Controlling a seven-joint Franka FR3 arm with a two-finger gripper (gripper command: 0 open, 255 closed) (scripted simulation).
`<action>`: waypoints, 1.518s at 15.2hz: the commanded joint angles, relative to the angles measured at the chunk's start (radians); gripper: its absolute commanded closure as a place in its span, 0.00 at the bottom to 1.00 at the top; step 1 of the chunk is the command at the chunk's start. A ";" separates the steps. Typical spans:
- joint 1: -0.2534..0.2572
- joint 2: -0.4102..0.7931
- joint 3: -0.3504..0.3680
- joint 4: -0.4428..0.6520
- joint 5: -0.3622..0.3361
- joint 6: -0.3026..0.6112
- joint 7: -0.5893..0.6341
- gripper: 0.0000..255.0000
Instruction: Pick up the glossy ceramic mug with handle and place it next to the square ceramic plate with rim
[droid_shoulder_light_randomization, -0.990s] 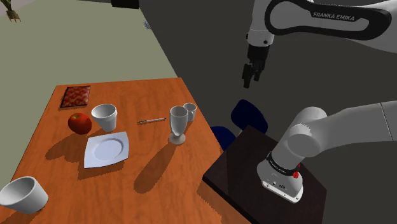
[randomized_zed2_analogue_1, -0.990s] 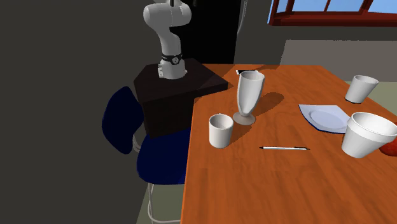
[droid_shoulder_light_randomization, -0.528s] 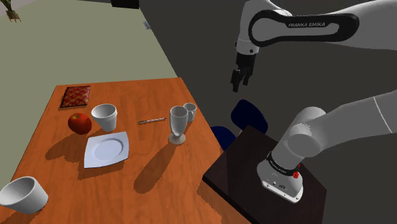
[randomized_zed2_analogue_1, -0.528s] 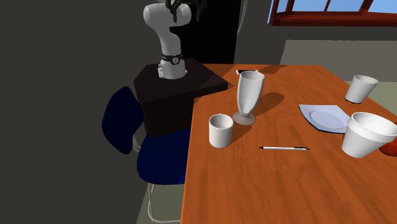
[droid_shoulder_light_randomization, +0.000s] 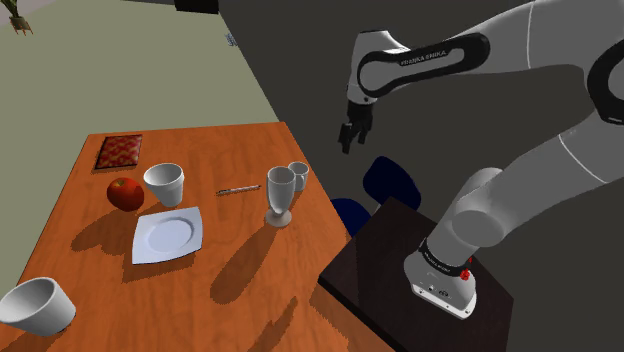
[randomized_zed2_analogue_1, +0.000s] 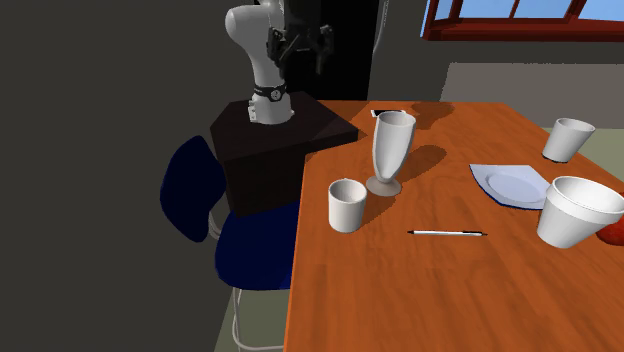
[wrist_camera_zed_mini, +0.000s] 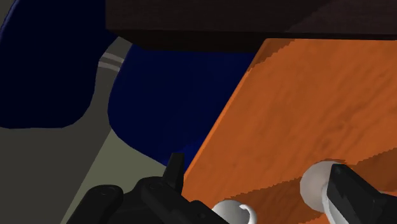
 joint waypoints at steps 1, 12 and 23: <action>0.004 0.064 -0.005 0.008 0.010 0.066 -0.007 0.00; 0.007 0.493 -0.029 0.196 0.107 0.342 -0.100 0.00; -0.030 0.855 0.004 0.473 0.202 0.453 -0.174 0.00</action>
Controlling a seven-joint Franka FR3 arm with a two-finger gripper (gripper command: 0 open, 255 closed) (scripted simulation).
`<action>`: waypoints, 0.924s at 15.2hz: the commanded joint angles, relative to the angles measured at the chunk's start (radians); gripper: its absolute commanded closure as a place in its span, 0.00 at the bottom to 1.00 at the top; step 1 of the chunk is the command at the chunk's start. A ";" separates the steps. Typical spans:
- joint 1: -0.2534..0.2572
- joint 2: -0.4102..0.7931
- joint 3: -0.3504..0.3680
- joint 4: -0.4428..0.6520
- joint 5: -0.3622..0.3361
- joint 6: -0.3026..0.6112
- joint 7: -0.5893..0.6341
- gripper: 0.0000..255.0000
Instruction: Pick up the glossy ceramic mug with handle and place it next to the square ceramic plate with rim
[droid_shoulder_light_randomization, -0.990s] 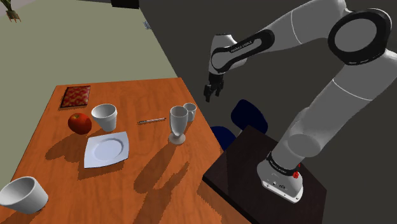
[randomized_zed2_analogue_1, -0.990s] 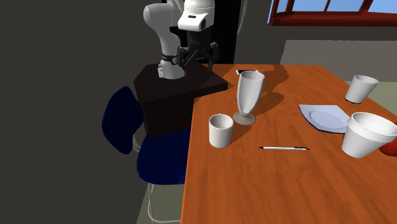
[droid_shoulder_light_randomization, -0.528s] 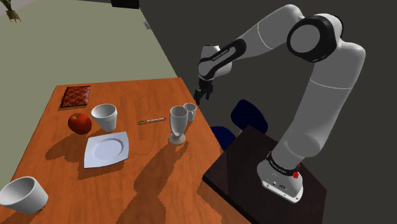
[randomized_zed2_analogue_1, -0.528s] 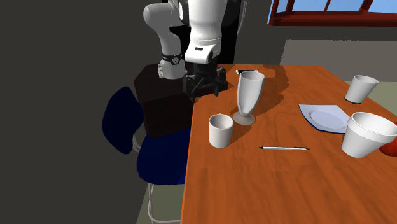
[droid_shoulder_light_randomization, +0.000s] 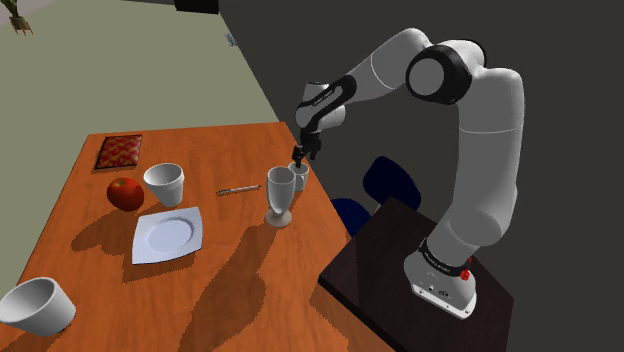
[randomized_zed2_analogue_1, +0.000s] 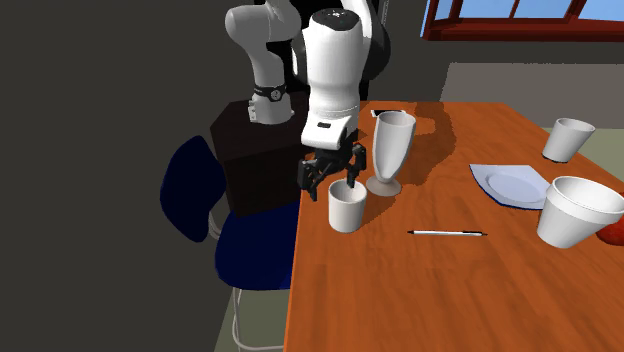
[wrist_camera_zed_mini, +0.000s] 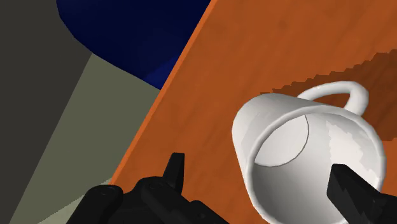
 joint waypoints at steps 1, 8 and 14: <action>-0.002 0.024 0.004 0.006 0.006 0.019 -0.004 0.00; -0.006 0.081 0.013 0.008 0.018 0.074 -0.012 0.00; -0.006 0.080 0.013 0.007 0.018 0.074 -0.012 0.00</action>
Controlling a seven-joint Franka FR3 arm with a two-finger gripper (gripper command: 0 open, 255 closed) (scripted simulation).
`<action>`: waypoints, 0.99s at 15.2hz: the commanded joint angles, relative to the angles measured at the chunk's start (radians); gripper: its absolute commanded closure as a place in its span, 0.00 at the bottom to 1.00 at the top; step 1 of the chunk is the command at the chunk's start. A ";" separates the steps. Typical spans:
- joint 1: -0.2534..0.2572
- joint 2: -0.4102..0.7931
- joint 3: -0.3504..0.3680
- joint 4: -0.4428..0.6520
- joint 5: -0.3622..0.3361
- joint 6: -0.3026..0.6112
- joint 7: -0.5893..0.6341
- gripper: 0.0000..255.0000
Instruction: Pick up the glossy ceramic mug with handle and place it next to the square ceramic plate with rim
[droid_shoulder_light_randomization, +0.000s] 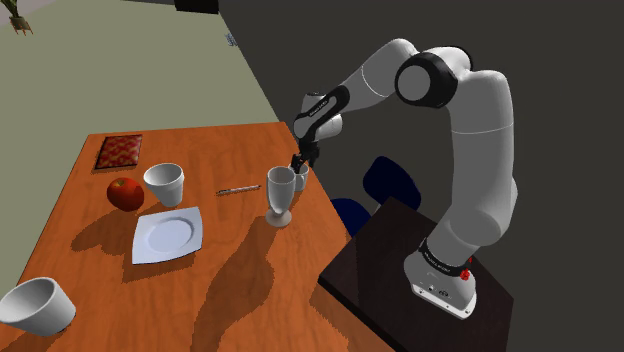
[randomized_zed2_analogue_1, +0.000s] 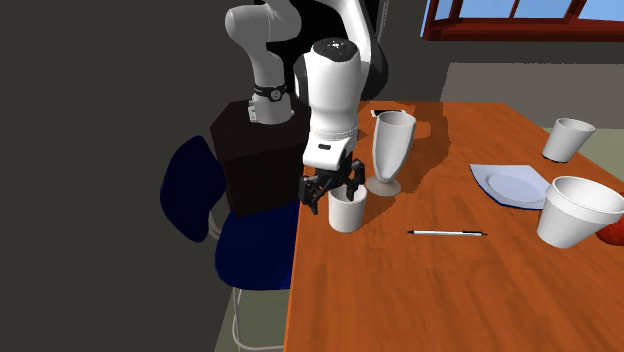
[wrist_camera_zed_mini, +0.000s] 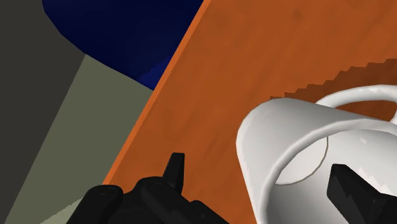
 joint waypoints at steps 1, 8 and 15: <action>0.000 0.000 0.000 0.000 0.000 0.000 0.000 1.00; 0.000 0.000 0.000 0.000 0.000 0.000 0.000 1.00; 0.006 -0.053 -0.008 -0.006 -0.011 -0.047 0.009 1.00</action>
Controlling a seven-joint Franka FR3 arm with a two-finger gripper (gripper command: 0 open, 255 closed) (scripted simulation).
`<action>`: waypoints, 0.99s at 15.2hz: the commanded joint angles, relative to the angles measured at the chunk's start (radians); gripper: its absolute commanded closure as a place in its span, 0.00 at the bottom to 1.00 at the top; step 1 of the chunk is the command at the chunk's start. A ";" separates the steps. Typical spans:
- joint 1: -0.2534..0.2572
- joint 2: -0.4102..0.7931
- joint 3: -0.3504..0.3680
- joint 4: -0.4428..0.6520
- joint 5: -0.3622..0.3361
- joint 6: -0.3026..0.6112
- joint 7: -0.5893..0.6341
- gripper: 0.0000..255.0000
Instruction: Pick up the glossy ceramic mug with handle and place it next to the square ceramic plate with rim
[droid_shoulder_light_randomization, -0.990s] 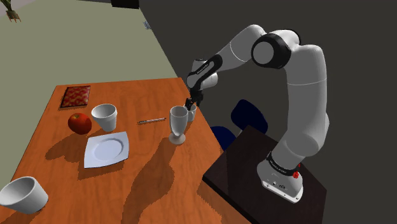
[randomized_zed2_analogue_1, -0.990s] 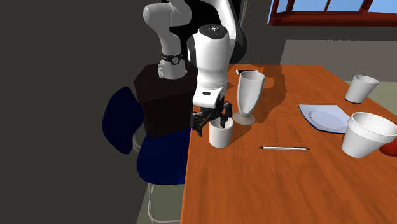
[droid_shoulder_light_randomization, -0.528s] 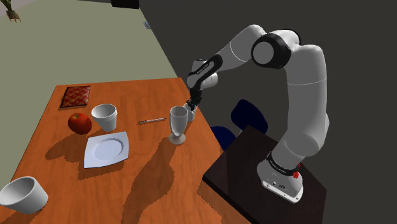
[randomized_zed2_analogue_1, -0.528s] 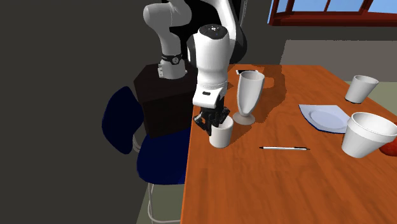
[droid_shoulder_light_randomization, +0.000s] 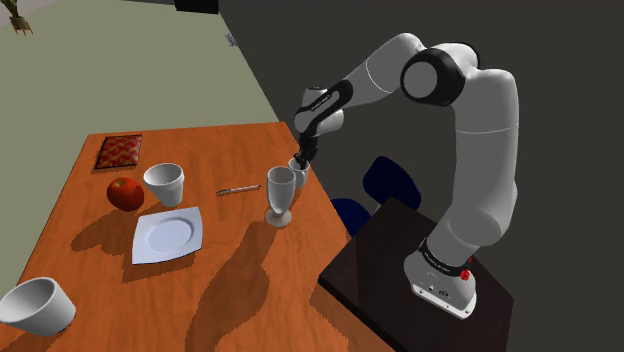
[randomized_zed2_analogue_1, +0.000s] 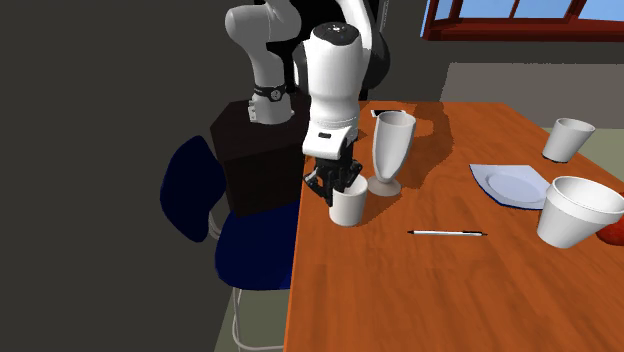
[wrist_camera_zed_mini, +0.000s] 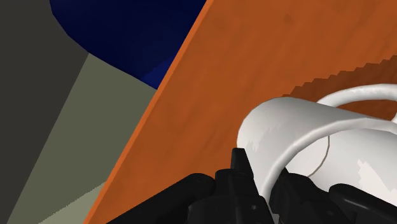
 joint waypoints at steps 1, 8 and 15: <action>0.002 -0.020 -0.003 -0.003 -0.004 -0.017 0.004 1.00; 0.009 -0.089 -0.012 0.000 -0.020 -0.088 0.017 1.00; 0.013 -0.152 -0.019 0.013 -0.035 -0.163 0.030 1.00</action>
